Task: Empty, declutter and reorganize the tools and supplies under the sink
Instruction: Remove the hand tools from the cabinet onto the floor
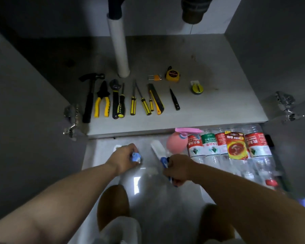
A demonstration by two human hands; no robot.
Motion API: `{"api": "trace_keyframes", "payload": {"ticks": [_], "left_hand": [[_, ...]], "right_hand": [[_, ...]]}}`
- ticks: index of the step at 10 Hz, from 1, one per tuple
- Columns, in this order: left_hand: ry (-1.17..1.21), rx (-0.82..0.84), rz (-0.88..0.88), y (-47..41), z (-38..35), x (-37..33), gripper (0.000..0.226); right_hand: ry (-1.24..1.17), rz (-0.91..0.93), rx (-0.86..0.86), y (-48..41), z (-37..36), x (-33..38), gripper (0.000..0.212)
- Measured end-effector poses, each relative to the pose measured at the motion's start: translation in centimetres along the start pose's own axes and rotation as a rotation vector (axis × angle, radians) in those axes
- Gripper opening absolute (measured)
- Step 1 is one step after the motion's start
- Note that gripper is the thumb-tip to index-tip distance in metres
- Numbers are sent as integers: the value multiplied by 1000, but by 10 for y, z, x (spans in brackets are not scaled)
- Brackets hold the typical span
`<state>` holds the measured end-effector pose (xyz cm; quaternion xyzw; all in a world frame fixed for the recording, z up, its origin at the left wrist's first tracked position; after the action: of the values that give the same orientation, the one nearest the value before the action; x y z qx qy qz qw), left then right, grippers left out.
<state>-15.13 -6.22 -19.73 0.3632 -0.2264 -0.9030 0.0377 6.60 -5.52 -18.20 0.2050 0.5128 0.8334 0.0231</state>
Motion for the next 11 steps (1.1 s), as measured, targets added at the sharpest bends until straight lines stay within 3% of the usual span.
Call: {"api": "trace_keyframes", "payload": {"ticks": [1,3,4,5,6,7,8,9,10,11], "left_hand": [[30,-57,23,-10,-11,15,29],[73,-236,134,-36,-15,20,22],[90,-259,162,-48,-15,18,25],[-85,-195,71,-62,-18,7,16],[289,-267,140,-62,-20,13,19],[-128,-170,-85,-47,-17,-2,39],[-10,-121,25,-44,-10,-1,29],[-37,90,-5,-35,-1,-25,27],[-175,214,-106,-30,13,-65,28],[-252,211,-144,-31,30,-97,23]], "right_hand": [[59,-46,-111,-20,-11,-19,22],[-45,-137,-205,-48,-35,-42,29],[-27,-150,-258,-51,-41,-42,32],[-9,-143,-283,-52,-43,-42,39],[9,-145,-289,-51,-44,-42,43],[70,-131,-251,-50,-45,-38,52],[120,-133,-227,-43,-42,-36,51],[70,-114,-35,-23,-35,-36,34],[-75,-88,152,17,-10,-34,44],[-76,-52,166,43,21,-35,41]]}}
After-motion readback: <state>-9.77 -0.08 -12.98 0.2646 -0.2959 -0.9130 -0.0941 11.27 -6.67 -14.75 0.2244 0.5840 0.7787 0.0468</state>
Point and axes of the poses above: each hand's wrist, its own y-axis away from the middle knuckle, its own z-axis out of the back of the hand, x = y × z, the point moved 7 cm from there along -y, towards the middle knuckle, and after that the axes turned 5 degrees about -z, right-handed, at the moved point
